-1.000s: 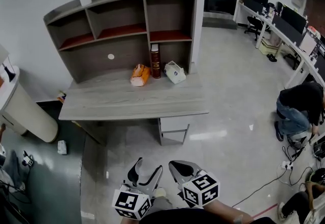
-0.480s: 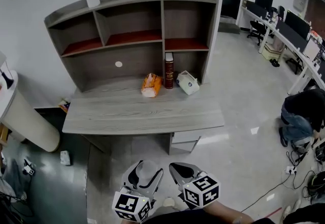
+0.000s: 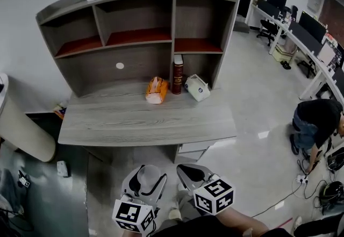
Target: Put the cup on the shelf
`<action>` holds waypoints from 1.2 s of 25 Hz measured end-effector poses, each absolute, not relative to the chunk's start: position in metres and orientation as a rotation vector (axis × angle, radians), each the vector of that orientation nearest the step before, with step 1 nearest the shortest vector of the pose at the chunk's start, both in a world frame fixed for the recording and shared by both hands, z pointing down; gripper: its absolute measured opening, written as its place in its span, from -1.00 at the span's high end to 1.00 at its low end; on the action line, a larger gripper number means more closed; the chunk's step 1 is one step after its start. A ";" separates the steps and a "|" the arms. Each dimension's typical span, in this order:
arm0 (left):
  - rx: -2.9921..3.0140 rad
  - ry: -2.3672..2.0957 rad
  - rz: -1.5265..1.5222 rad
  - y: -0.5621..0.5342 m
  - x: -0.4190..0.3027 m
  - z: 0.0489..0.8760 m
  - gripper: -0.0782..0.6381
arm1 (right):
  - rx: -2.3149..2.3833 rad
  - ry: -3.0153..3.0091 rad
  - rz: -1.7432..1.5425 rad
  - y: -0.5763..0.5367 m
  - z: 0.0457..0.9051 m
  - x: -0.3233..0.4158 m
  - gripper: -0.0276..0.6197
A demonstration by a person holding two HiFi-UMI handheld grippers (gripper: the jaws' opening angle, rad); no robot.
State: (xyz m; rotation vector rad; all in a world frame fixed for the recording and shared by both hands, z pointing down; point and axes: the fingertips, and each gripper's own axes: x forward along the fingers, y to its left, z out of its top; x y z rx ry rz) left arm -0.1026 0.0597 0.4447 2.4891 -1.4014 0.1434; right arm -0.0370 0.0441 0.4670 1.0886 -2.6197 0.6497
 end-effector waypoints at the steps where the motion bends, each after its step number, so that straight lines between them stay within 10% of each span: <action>1: 2.492 -1.408 0.142 0.054 -0.103 0.443 -0.01 | 1.081 -2.628 0.646 0.037 0.466 -0.039 0.91; 30: 2.485 -1.565 0.209 -0.125 -0.091 0.397 -0.01 | 0.808 -2.734 0.593 -0.140 0.430 -0.046 0.91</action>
